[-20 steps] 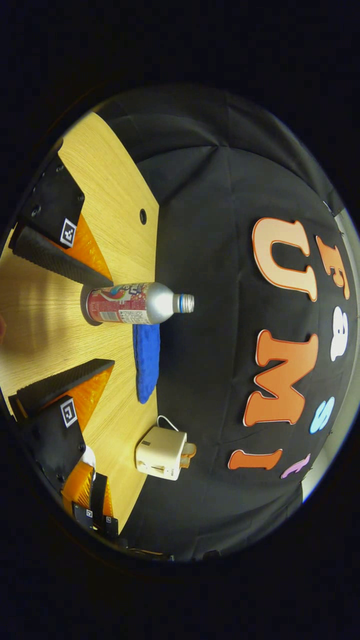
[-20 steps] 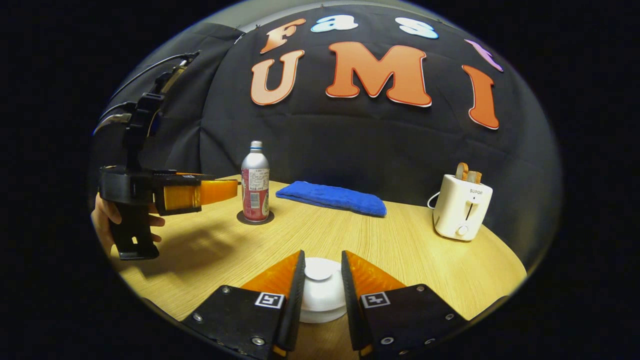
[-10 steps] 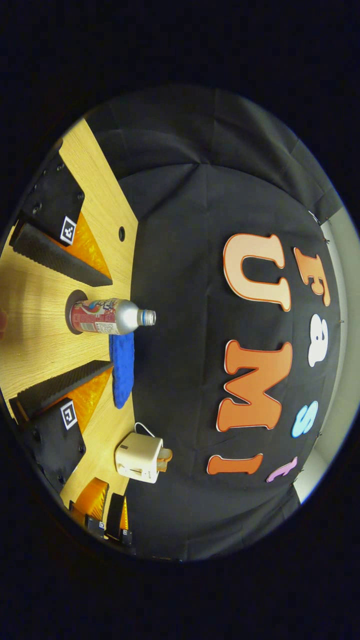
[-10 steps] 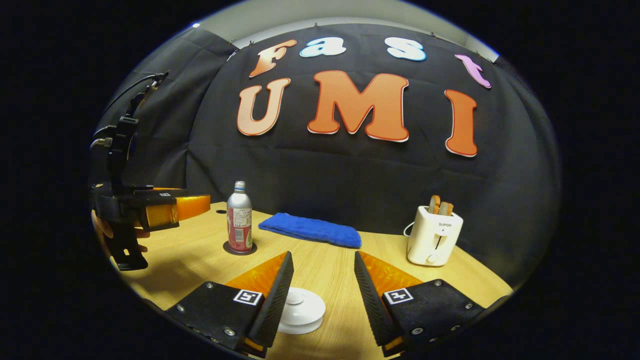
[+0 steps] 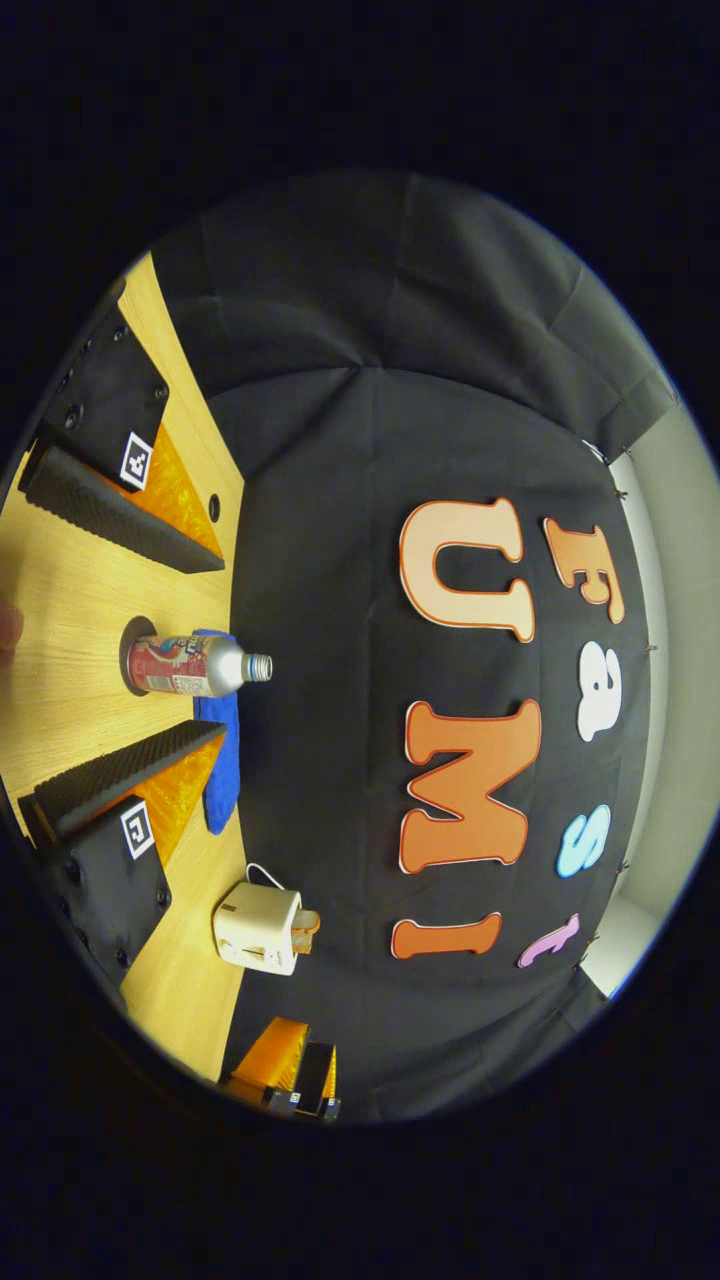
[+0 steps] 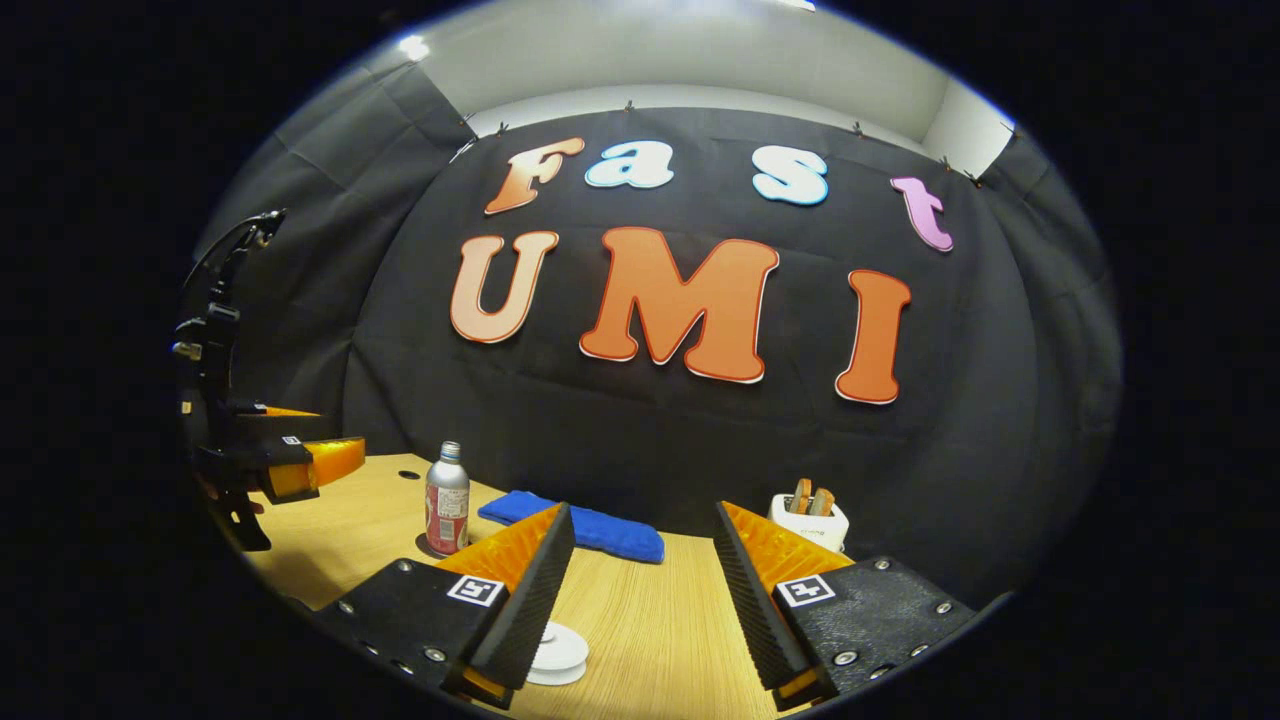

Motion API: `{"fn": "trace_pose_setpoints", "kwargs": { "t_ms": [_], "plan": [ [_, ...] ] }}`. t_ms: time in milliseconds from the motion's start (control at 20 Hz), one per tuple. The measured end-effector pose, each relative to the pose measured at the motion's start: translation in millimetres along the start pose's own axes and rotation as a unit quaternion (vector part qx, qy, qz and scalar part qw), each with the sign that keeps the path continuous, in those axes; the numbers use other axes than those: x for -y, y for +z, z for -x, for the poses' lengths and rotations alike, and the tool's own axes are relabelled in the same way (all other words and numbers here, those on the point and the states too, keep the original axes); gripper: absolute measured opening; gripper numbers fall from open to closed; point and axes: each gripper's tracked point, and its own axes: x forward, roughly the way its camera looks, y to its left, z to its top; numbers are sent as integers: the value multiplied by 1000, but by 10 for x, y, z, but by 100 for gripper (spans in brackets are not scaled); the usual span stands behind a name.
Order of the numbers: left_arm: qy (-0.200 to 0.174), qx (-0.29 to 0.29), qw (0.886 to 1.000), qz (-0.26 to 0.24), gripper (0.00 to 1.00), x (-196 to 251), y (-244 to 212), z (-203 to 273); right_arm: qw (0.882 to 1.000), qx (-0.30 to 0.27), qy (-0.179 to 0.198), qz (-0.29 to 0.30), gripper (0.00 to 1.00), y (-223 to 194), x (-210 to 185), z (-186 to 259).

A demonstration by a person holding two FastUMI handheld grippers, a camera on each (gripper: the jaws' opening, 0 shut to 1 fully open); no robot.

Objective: Open the teacup lid with one hand, grasp the water bottle and pour water into the teacup with the other hand; after pouring, place the water bottle on the coaster and then close the teacup lid.

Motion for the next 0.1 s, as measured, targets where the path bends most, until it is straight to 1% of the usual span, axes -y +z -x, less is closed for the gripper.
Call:
{"fn": "trace_pose_setpoints", "kwargs": {
  "t_ms": [50, 100],
  "plan": [
    [4, 7, 1000, 1, 100, -29, 42, 36, 1000, 2, -3, -8, 84, 7, 28, 4],
    [3, 13, 1000, -2, 100, -42, 87, 73, 1000, 2, -6, -17, 87, 9, 53, 1]
  ]
}}
